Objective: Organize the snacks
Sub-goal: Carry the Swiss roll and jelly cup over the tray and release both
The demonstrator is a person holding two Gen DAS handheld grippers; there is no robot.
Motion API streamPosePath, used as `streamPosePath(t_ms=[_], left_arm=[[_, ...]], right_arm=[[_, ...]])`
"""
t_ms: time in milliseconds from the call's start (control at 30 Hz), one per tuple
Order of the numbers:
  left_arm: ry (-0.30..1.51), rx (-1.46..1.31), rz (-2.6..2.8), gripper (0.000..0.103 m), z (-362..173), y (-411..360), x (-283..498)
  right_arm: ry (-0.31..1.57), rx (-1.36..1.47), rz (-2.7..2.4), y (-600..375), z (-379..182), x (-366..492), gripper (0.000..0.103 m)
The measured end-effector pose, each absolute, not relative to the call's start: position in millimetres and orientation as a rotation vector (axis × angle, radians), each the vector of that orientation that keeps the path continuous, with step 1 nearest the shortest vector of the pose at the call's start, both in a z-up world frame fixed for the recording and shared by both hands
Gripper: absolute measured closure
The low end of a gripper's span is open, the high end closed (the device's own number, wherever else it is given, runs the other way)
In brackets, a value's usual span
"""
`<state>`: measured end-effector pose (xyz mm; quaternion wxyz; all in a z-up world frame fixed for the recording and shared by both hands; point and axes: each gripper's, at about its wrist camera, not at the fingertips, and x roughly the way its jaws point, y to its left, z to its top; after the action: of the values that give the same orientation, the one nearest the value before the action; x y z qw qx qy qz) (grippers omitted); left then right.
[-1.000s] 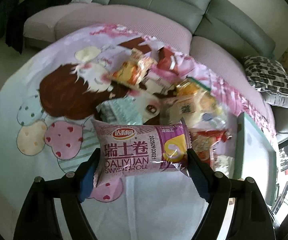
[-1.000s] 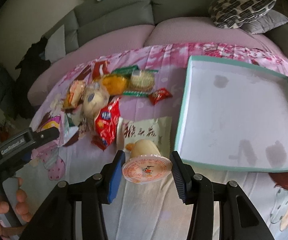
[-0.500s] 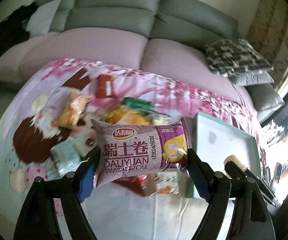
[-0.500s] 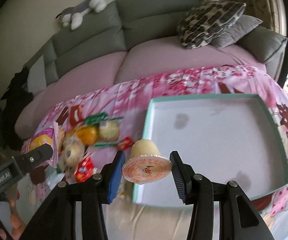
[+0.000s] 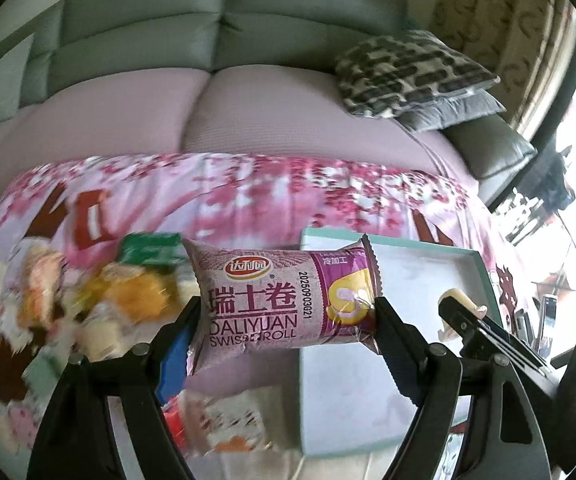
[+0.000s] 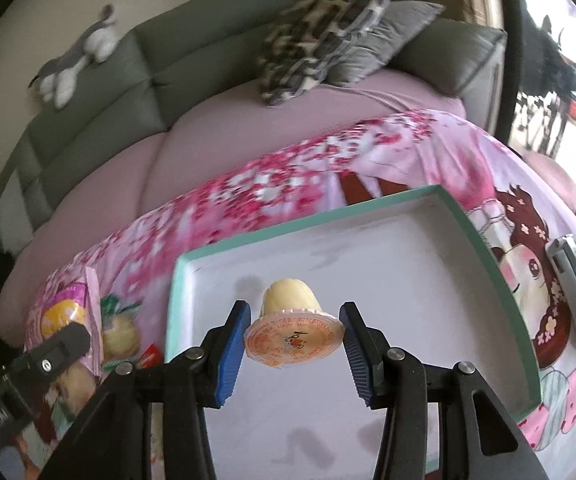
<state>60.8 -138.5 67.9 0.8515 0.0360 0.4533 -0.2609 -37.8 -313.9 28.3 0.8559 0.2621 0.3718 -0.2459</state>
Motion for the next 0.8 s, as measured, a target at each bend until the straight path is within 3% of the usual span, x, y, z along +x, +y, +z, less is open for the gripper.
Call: streamPosePath(t_ms=[800], left_arm=[[1.032,0.171,-0.653,0.018,7.3,-243.4,85.6]], right_arm=[[0.843,0.568,-0.69,-379.3,-15.2,-34.4,0.053]])
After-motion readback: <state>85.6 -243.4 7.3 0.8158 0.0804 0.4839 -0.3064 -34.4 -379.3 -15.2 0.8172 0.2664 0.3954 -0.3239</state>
